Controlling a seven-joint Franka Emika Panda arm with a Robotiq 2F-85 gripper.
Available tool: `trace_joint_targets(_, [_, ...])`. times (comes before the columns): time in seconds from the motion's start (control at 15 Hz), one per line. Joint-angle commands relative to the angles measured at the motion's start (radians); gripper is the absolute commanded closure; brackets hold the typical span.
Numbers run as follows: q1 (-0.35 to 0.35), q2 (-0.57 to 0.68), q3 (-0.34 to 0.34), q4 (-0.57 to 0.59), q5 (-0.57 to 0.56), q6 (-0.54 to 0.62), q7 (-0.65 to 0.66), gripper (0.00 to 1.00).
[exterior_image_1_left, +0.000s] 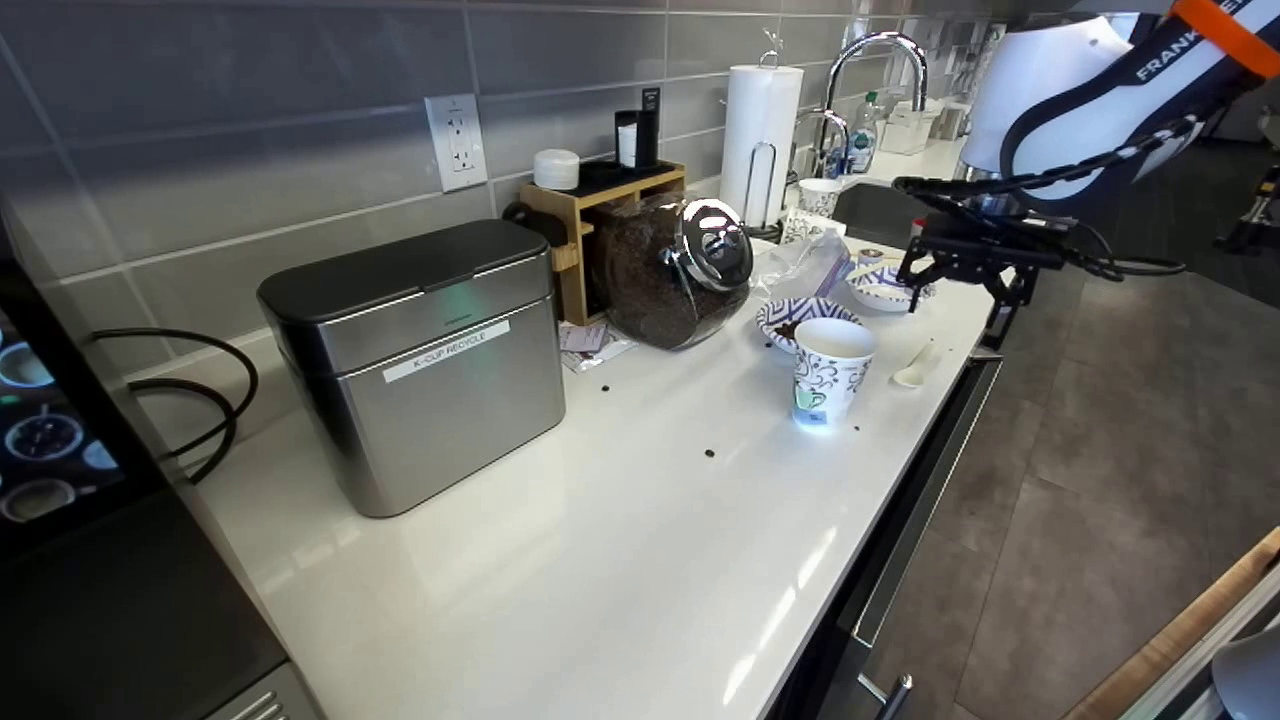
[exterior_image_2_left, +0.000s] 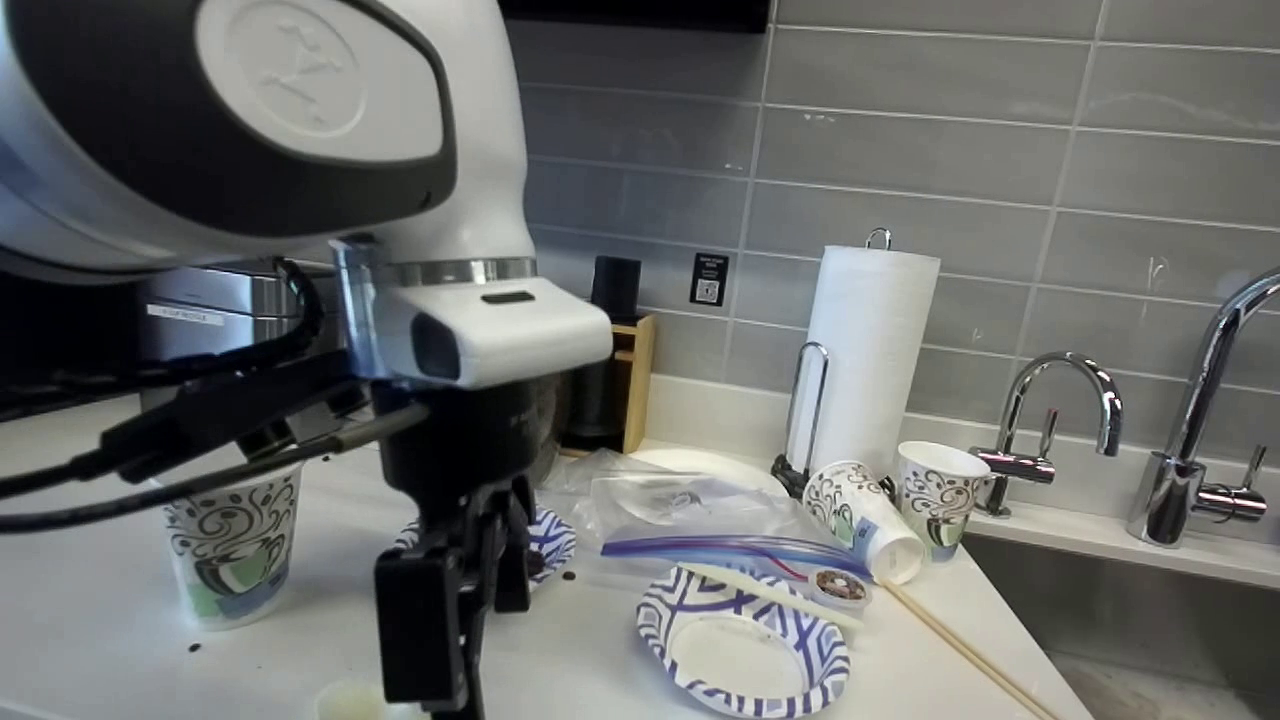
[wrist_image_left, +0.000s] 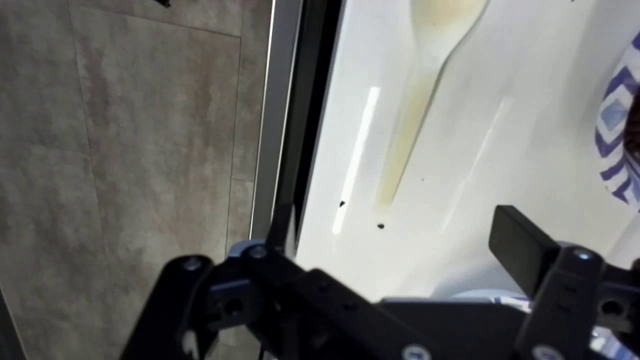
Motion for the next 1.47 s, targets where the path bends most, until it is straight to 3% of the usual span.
trace_joint_targets(0.0, [-0.027,-0.152,0.013,-0.071,-0.129,-0.019,-0.089,0.0])
trace_joint_targets(0.27, [-0.022,-0.255,0.03,-0.113,-0.126,0.01,-0.288,0.0])
trace_joint_targets(0.53, [0.06,-0.321,0.016,-0.132,0.072,0.045,-0.569,0.0])
trace_joint_targets(0.87, [0.176,-0.344,0.012,-0.107,0.314,-0.008,-0.879,0.0])
trace_joint_targets(1.4, [0.274,-0.283,0.018,-0.07,0.445,-0.057,-1.116,0.0])
